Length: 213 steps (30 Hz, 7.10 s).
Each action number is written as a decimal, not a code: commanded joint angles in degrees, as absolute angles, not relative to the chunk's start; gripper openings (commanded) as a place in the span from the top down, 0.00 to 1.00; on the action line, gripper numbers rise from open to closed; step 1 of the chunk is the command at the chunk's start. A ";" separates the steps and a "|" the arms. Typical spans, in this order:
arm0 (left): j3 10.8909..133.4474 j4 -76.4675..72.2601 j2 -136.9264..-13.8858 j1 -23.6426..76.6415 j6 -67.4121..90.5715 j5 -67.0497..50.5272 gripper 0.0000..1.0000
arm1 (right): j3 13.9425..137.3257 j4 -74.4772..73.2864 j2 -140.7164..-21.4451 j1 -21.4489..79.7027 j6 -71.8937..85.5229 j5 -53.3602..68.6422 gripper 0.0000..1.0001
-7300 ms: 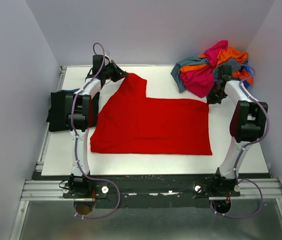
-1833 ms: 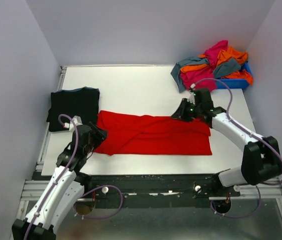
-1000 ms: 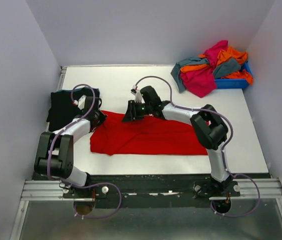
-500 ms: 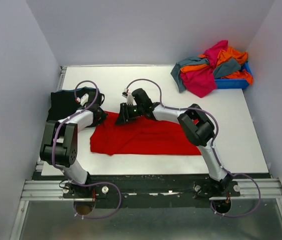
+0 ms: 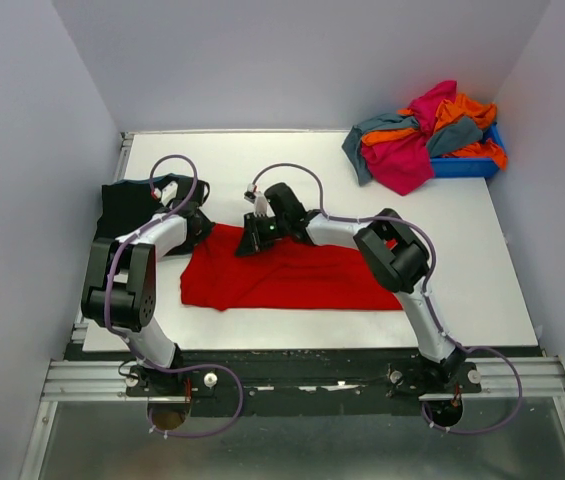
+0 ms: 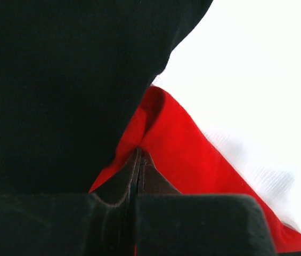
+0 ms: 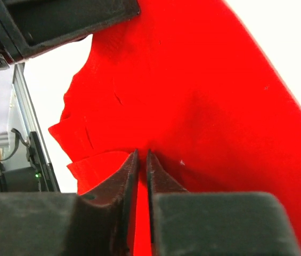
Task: Fold and stack the t-shirts
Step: Fold the other side of the tshirt into a rectangle, then rotate the tshirt 90 degrees
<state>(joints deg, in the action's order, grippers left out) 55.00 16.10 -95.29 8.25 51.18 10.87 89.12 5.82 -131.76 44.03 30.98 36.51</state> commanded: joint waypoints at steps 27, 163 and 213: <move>56.34 17.67 -92.47 8.17 48.17 10.81 1.00 | 78.91 -2.52 -117.67 45.88 23.65 28.48 0.60; 47.01 17.30 -93.42 22.23 54.76 19.85 1.00 | 43.42 -37.09 -87.27 37.26 47.90 -16.08 0.99; 119.34 17.91 -136.56 29.26 38.40 -7.03 1.00 | 41.48 -31.90 -84.98 42.97 44.39 -2.11 0.99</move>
